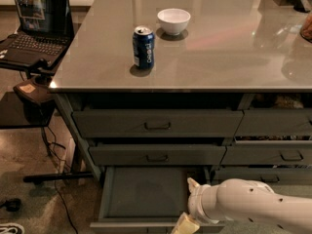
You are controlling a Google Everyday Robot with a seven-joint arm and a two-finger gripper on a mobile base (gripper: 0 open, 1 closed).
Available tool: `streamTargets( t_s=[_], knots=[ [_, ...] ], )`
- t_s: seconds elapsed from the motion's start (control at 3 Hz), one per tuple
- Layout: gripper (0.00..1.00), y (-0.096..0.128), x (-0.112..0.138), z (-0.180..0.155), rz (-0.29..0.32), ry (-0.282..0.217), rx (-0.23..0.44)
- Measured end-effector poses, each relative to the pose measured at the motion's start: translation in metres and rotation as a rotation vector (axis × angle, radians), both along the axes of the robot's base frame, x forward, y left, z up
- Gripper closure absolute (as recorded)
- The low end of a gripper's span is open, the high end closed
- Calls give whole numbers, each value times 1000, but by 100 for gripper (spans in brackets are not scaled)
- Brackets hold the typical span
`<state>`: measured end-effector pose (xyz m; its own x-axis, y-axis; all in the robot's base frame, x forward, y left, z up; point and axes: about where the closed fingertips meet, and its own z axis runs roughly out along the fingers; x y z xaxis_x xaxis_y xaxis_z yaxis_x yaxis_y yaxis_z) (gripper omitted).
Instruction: Close bottom drawer
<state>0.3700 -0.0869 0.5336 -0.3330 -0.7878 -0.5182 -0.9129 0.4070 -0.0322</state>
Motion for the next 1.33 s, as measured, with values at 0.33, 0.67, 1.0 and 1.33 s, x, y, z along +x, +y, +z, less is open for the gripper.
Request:
streamTargets(
  t_s=[0.33, 0.67, 1.0, 1.33],
  knots=[
    [0, 9, 9, -27, 6, -18, 16],
    [0, 26, 33, -92, -15, -25, 72],
    [0, 26, 33, -91, -15, -27, 71],
    [0, 14, 36, -105, -27, -41, 67]
  ],
)
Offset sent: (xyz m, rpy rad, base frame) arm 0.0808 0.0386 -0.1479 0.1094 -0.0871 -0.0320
